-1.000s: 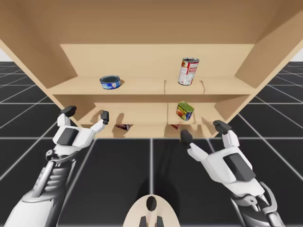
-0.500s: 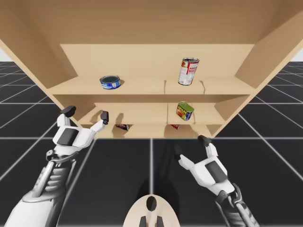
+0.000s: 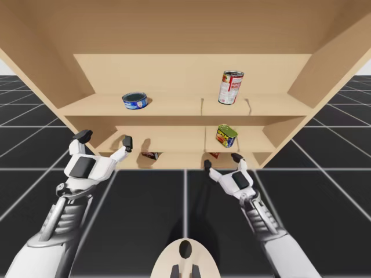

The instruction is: Retrieve the gelatin box from the shelves.

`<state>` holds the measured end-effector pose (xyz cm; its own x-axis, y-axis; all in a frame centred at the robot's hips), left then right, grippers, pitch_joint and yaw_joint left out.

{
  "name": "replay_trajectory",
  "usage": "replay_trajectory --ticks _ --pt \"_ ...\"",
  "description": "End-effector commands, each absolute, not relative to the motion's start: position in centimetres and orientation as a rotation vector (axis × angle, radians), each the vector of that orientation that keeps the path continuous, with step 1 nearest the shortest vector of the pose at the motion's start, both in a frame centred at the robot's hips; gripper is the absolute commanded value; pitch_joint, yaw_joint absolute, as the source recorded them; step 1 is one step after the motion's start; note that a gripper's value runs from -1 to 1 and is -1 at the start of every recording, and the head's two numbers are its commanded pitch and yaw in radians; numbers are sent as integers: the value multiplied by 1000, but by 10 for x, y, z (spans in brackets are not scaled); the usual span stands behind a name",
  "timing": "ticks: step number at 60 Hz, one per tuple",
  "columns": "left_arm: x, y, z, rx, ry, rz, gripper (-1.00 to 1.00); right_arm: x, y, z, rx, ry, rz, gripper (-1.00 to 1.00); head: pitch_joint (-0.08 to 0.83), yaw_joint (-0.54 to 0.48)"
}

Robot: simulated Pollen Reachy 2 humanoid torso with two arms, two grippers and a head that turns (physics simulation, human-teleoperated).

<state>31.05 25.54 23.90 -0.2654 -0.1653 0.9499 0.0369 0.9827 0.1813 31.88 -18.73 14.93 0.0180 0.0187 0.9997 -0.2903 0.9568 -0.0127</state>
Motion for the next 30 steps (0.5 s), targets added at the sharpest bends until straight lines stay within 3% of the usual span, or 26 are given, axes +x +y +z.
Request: replay_trajectory --ticks 1,30 --pt "311 256 239 95 -1829 -193 -1000 349 -175 138 194 -1514 248 -1000 608 -186" --pt "310 256 238 93 -1830 -193 -1000 389 -160 119 237 -1416 263 -1000 615 -179"
